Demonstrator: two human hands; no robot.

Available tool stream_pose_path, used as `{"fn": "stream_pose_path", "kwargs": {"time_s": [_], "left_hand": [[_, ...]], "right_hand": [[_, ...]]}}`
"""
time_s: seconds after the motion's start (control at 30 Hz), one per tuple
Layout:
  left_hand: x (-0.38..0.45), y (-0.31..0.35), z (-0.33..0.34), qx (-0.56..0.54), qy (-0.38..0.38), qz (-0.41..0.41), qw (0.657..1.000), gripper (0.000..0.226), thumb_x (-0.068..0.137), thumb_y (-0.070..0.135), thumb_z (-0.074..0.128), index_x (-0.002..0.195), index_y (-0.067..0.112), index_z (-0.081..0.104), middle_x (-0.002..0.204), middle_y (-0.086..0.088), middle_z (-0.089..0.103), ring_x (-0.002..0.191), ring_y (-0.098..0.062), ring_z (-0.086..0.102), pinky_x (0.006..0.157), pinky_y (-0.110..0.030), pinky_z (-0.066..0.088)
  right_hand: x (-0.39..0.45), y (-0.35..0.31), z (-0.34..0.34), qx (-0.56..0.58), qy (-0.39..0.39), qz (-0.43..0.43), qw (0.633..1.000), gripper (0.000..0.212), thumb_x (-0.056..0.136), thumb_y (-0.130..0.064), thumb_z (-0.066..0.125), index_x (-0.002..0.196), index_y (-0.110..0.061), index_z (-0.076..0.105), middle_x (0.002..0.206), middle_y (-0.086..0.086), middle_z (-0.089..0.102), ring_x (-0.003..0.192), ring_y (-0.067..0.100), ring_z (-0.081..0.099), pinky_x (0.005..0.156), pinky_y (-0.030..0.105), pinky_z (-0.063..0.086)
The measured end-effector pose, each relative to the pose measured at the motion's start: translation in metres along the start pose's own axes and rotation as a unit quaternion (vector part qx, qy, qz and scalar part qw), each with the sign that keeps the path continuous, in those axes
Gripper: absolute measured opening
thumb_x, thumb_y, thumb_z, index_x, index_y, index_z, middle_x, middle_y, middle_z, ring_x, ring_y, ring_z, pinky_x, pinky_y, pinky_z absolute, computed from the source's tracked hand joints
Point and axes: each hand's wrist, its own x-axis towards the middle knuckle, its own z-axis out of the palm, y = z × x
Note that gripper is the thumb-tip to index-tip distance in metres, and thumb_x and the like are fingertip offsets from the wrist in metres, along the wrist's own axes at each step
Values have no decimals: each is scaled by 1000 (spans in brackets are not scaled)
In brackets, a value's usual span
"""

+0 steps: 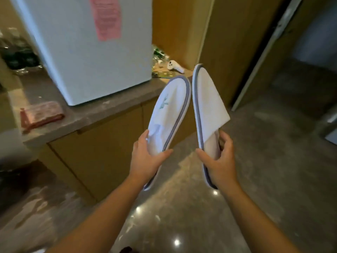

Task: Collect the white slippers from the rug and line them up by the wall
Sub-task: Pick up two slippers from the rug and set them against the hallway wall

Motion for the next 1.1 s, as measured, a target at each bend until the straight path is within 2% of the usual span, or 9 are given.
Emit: {"fn": "stream_pose_path", "kwargs": {"time_s": [0.2, 0.3, 0.43, 0.47, 0.6, 0.77, 0.9, 1.0, 1.1], "left_hand": [[91, 40, 116, -11, -98, 45, 994, 85, 64, 39, 72, 134, 24, 27, 140, -6, 35, 114, -14, 37, 92, -34, 35], [140, 58, 170, -23, -148, 45, 988, 84, 65, 41, 71, 134, 25, 26, 141, -6, 35, 119, -20, 39, 97, -41, 39], [192, 84, 236, -40, -194, 46, 979, 82, 65, 39, 71, 134, 24, 28, 140, -6, 36, 123, -23, 39, 101, -43, 36], [202, 90, 254, -40, -204, 47, 977, 82, 65, 38, 71, 133, 24, 28, 140, -6, 36, 123, -23, 38, 101, -42, 35], [235, 110, 320, -37, -233, 56, 970, 83, 65, 38, 72, 133, 22, 29, 140, -6, 36, 123, -22, 38, 100, -39, 34], [270, 115, 404, -39, -221, 42, 974, 82, 65, 37, 72, 133, 22, 29, 140, -6, 37, 122, -23, 39, 101, -40, 35], [290, 120, 471, -38, -153, -3, 987, 82, 65, 35, 73, 134, 19, 30, 138, -7, 38, 122, -23, 40, 103, -43, 37], [299, 125, 505, -46, -95, -55, 993, 83, 65, 37, 72, 134, 20, 29, 138, -6, 38, 119, -20, 41, 97, -34, 36], [311, 124, 521, -32, -32, -91, 995, 85, 62, 39, 74, 133, 18, 31, 134, -7, 41, 119, -22, 42, 100, -39, 37]], "right_hand": [[90, 40, -73, 1, 97, 24, 995, 74, 63, -28, 74, 124, -32, 32, 126, -5, 41, 116, 15, 43, 91, 33, 40], [144, 57, -101, 0, 147, 25, 989, 70, 65, -24, 74, 121, -32, 33, 126, -5, 41, 117, 16, 43, 93, 32, 40], [200, 73, -137, -15, 207, 44, 977, 70, 67, -22, 73, 122, -33, 31, 123, -12, 37, 113, 8, 39, 80, 8, 32], [212, 78, -147, -22, 218, 49, 974, 71, 67, -22, 73, 124, -31, 31, 123, -12, 36, 113, 7, 38, 79, 8, 31], [257, 103, -187, -38, 249, 70, 965, 73, 68, -21, 72, 129, -23, 31, 125, -9, 36, 116, 10, 37, 94, 25, 32], [325, 152, -236, -35, 221, 77, 972, 72, 68, -22, 72, 127, -25, 32, 124, -9, 36, 115, 10, 37, 92, 26, 32], [398, 190, -280, -23, 147, 68, 986, 66, 66, -24, 73, 117, -35, 33, 123, -8, 39, 115, 12, 41, 88, 25, 35], [451, 209, -304, -27, 79, 77, 993, 68, 66, -25, 73, 121, -32, 33, 124, -7, 38, 114, 13, 42, 88, 27, 37], [499, 224, -308, -33, 10, 82, 996, 71, 66, -25, 73, 124, -30, 34, 126, -5, 39, 113, 12, 42, 86, 26, 40]]}}
